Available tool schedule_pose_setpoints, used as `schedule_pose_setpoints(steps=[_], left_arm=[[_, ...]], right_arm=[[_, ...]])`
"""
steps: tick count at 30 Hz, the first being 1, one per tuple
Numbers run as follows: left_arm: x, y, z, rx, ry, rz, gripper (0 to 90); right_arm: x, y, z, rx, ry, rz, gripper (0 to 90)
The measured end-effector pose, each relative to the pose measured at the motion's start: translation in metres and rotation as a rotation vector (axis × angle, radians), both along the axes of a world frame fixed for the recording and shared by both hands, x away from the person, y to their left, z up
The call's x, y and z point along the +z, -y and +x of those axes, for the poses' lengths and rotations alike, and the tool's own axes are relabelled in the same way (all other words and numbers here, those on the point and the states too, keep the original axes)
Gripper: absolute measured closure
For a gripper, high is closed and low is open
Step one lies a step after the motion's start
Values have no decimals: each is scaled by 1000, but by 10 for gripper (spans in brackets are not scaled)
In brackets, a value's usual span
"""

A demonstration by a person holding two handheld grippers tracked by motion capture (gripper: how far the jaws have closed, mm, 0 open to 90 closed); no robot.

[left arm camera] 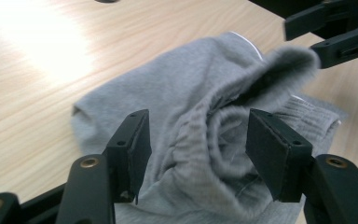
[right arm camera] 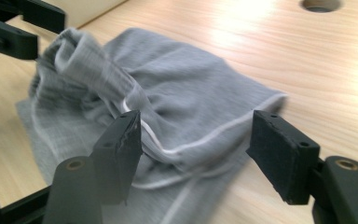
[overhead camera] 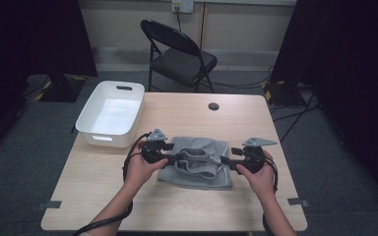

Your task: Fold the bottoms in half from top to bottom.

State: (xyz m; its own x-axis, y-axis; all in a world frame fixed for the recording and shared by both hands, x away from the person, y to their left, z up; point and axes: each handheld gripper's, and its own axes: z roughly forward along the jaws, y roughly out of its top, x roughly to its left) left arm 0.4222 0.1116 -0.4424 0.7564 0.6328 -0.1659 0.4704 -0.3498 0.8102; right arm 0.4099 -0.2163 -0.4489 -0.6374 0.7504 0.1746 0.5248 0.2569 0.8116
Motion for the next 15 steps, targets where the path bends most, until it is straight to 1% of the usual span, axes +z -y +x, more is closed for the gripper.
schedule_pose_setpoints(steps=[3, 4, 6, 10, 11, 12, 13, 15], left_arm=[[-7, 4, -3, -16, -14, 5, 398], [-9, 4, -4, -20, -21, 5, 393], [-12, 4, -6, -31, -25, 9, 399], [-16, 3, -11, -49, -30, 15, 428], [-18, 3, -15, -59, -34, 19, 434], [-20, 3, -16, -63, -34, 9, 462], [-21, 4, -18, -66, -32, 8, 470], [-22, 4, -21, -90, -25, 27, 507]], right_arm=[[-7, -14, -1, 44, -10, -3, 380], [-9, -18, -1, 55, -12, -8, 378], [-13, -23, -2, 63, -17, -6, 377], [-14, -25, -4, 66, -17, -10, 388], [-13, -23, -5, 66, -15, -11, 392], [-13, -23, -6, 66, -11, -9, 393], [-13, -23, -7, 68, -11, -7, 396], [-12, -23, -9, 74, -10, -5, 407]])
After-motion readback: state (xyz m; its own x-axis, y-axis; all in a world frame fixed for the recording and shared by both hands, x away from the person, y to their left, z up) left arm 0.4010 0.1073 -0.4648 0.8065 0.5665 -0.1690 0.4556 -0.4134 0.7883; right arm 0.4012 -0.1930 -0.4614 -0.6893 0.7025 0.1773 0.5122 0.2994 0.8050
